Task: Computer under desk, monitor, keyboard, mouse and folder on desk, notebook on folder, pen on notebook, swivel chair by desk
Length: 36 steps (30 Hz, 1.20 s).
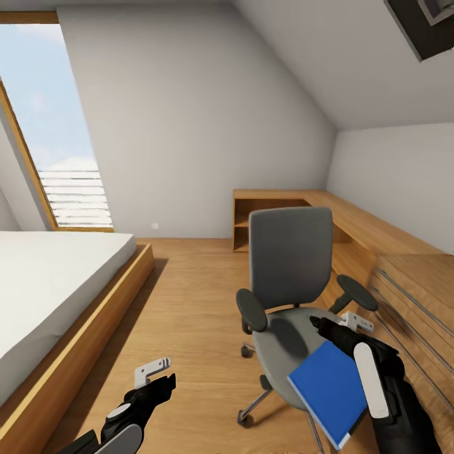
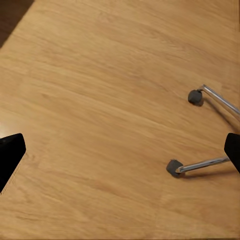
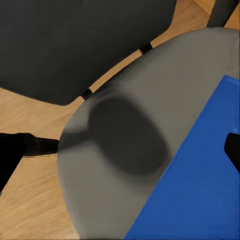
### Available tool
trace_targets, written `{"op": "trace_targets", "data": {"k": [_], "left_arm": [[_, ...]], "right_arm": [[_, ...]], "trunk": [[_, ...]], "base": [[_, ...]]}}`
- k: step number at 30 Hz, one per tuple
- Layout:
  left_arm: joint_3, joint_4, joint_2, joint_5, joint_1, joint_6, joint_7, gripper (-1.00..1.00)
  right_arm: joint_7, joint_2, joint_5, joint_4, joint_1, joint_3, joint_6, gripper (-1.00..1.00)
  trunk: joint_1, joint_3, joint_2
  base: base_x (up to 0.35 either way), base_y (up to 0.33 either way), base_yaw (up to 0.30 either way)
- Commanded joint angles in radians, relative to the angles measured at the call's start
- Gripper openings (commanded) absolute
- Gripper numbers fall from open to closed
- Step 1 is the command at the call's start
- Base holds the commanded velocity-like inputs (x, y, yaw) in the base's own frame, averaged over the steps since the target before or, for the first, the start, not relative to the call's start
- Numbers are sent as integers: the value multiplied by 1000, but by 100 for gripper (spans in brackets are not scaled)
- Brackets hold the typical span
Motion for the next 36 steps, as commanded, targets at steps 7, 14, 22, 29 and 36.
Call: {"op": "trace_targets", "data": {"k": [7,14,22,29,36], "left_arm": [[-2,-3,1,0,-1,5,5,100],[-3,-3,1,-1,-1,5,4,100],[-4,-3,1,-1,-1,5,5,100],[-4,-3,1,-1,-1,5,5,100],[-6,-4,1,-1,-1,5,5,100]], "right_arm": [[-8,-4,-119,2,-1,-47,5,100],[-8,-8,-175,31,-1,-118,6,100],[-7,-5,-178,36,-1,-124,6,100],[-7,-5,-178,37,-1,-124,6,100],[-7,-3,-178,39,-1,-125,6,100]], "trunk": [[0,-1,-1],[0,-1,-1],[0,-1,-1],[0,-1,-1],[0,-1,-1]], "base": [[-11,250,-263],[0,126,-269],[0,276,-270],[0,109,-271],[0,89,-271]]}}
